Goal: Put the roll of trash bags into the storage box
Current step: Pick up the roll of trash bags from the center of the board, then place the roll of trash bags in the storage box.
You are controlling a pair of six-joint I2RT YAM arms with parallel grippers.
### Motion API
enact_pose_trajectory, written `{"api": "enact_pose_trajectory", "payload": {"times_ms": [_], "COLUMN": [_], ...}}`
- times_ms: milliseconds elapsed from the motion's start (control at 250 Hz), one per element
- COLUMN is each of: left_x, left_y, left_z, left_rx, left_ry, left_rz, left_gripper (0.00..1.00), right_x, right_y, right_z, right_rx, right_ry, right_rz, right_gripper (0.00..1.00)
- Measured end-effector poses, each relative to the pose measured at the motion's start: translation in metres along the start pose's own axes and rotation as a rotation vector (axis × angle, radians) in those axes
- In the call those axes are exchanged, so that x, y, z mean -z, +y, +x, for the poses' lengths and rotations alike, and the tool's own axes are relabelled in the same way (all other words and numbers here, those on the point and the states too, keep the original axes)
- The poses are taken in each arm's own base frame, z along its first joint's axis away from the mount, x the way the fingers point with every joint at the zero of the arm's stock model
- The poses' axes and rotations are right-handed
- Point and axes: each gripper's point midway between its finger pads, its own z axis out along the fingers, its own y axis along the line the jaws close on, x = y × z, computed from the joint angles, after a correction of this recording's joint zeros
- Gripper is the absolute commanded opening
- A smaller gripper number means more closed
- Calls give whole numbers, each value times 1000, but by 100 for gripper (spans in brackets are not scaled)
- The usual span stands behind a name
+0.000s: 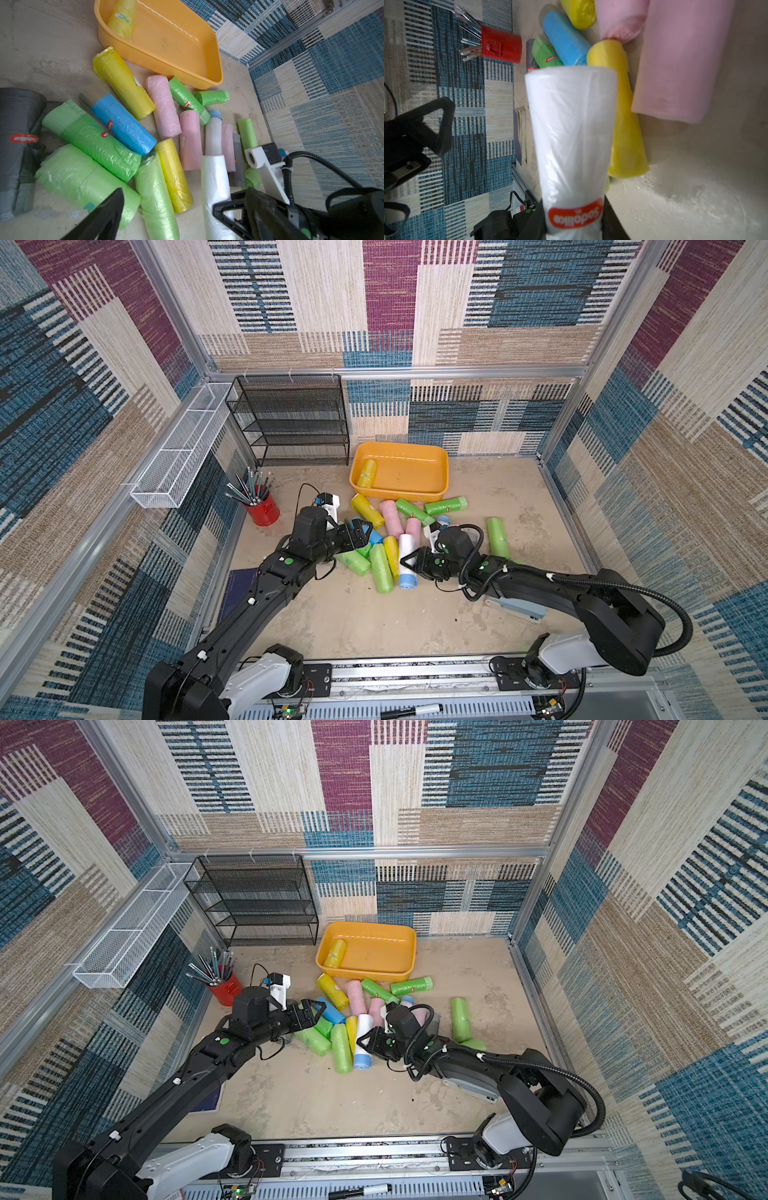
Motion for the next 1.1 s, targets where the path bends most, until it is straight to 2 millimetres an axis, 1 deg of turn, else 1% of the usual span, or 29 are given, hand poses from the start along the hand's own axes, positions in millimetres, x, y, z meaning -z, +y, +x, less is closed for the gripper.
{"api": "enact_pose_trajectory", "payload": {"times_ms": [156,288,472,532,652,804,872,976,1100], "left_x": [5,18,42,49,59,65,66,67,70], "left_y": [-2,-8,-11,-12,-11,-11,-10,-6,-4], "left_z": [-2,-7,-15,-16,-18,-17,-15,-11,-11], "left_rx": [2,-4,-23,-27,-32,-30,-29,-25,-23], "left_ry": [2,-15,-72,-80,-101,-92,-84,-69,-69], "left_rz": [-3,2,-16,-18,-30,-43,-48,-63,-81], "left_gripper": [91,90,92,92,92,92,92,92,90], "right_x": [2,-1,-7,-10,-17,-26,-28,-31,-35], "right_y": [17,30,36,38,38,41,40,34,23], "right_z": [-14,-28,-49,-57,-76,-105,-124,-154,-197], "right_rx": [34,66,96,105,123,152,163,171,179], "right_ry": [-31,-52,-73,-75,-78,-81,-91,-115,-152], "right_rz": [-16,-33,-38,-40,-37,-40,-42,-37,-31], "right_gripper": [18,17,17,12,11,10,10,10,9]}}
